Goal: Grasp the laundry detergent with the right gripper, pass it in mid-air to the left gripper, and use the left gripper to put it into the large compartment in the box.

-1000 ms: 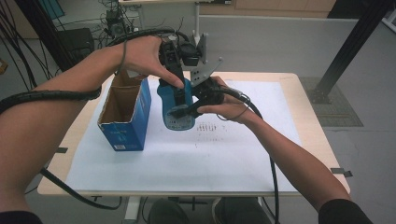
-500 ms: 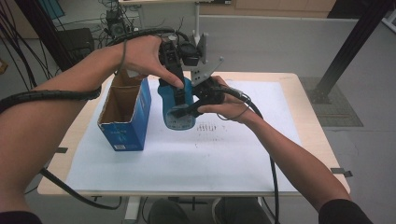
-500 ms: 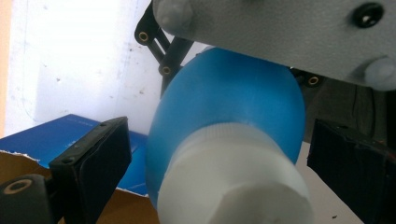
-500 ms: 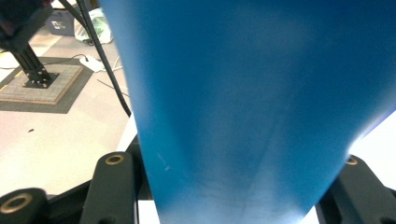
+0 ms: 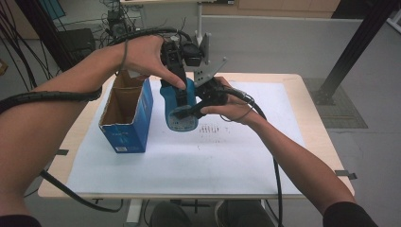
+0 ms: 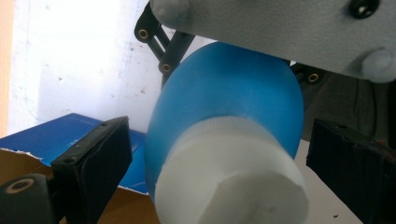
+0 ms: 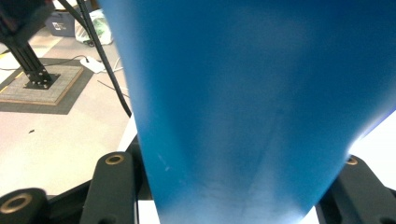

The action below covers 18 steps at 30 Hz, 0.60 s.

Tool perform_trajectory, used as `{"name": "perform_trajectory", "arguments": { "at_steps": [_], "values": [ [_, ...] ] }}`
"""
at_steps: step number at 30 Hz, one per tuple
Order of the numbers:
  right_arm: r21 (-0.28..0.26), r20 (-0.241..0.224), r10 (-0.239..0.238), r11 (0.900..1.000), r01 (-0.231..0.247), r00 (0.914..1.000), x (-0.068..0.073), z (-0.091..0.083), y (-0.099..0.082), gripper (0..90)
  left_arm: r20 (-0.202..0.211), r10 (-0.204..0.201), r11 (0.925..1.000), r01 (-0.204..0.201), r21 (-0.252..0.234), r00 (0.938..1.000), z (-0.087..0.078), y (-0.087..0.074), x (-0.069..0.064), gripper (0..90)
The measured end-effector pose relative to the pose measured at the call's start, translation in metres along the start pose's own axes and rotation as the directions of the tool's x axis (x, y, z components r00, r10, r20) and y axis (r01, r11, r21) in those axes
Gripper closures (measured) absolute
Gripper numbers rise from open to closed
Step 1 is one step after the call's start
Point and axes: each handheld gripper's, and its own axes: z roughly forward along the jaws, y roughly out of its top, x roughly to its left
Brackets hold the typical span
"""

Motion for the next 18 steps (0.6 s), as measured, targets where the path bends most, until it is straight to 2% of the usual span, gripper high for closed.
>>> {"name": "perform_trajectory", "arguments": {
  "at_steps": [6, 12, 18],
  "values": [
    [-0.011, 0.000, -0.018, 0.9998, 0.018, 0.9998, -0.0009, 0.0006, 0.0006, 44.3, 0.001, -0.001, 1.0000, 0.001, 0.005, 1.0000, 0.0012, 0.0007, 0.0000, 9.8],
    [-0.012, -0.002, -0.022, 0.9997, 0.022, 0.9998, -0.0009, 0.0002, 0.0010, 44.3, -0.003, 0.002, 1.0000, -0.002, 0.005, 1.0000, 0.0007, 0.0005, 0.0010, 20.0],
    [-0.017, 0.003, -0.034, 0.9993, 0.034, 0.9994, -0.0018, -0.0001, 0.0011, 44.3, -0.006, 0.011, 0.9999, -0.011, 0.006, 0.9999, 0.0020, 0.0016, 0.0007, 25.6]
  ]
}}
